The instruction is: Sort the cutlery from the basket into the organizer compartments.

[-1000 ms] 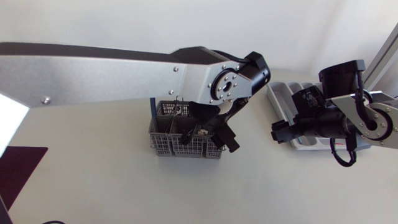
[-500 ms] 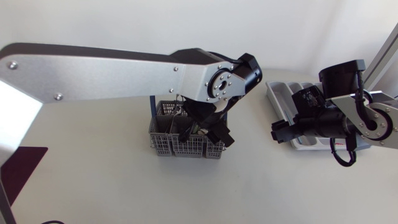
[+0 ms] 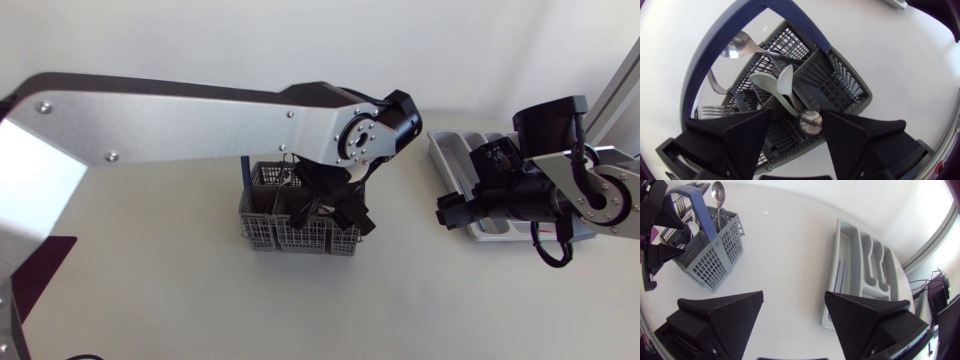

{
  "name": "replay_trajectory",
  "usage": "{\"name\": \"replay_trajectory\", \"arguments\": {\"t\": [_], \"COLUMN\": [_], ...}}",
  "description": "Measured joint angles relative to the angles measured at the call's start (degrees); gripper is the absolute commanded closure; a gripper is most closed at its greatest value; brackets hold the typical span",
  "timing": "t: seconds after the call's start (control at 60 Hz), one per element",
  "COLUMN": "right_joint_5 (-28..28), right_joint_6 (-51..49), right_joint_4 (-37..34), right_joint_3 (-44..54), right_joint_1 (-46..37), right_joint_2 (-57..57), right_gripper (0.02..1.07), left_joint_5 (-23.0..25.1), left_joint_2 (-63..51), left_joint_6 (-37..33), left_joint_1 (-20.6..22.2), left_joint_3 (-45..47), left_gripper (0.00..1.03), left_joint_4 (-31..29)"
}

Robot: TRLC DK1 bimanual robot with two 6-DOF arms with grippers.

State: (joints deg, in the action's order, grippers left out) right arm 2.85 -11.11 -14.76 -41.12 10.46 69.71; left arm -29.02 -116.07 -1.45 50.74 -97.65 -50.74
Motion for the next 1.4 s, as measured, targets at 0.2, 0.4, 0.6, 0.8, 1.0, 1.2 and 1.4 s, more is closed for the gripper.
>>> {"name": "replay_trajectory", "arguments": {"t": [0.2,0.4,0.6,0.8,1.0,1.2,1.4], "right_joint_5": [0.0,0.0,0.0,0.0,0.0,0.0,0.0], "right_joint_6": [0.0,0.0,0.0,0.0,0.0,0.0,0.0], "right_joint_4": [0.0,0.0,0.0,0.0,0.1,0.0,0.1], "right_joint_3": [0.0,0.0,0.0,0.0,0.3,0.8,0.8], "right_joint_1": [0.0,0.0,0.0,0.0,0.0,0.0,0.0], "right_joint_2": [0.0,0.0,0.0,0.0,0.0,0.0,0.1], "right_gripper": [0.18,0.18,0.18,0.18,0.18,0.18,0.18], "left_joint_5": [-2.2,-4.6,-5.0,-5.4,-6.0,-6.8,-6.4], "left_joint_2": [1.6,2.6,2.6,3.1,4.6,6.2,7.6], "left_joint_6": [0.0,-0.3,-2.3,-4.2,-6.2,-9.3,-11.1], "left_joint_1": [-0.7,-0.8,-0.9,-1.1,-1.1,-1.5,-1.6], "left_joint_3": [1.7,3.9,6.5,9.0,12.2,14.1,15.1], "left_gripper": [0.43,0.46,0.73,0.92,0.96,0.99,1.00], "left_joint_4": [-0.2,0.5,3.1,5.7,8.9,12.6,13.8]}}
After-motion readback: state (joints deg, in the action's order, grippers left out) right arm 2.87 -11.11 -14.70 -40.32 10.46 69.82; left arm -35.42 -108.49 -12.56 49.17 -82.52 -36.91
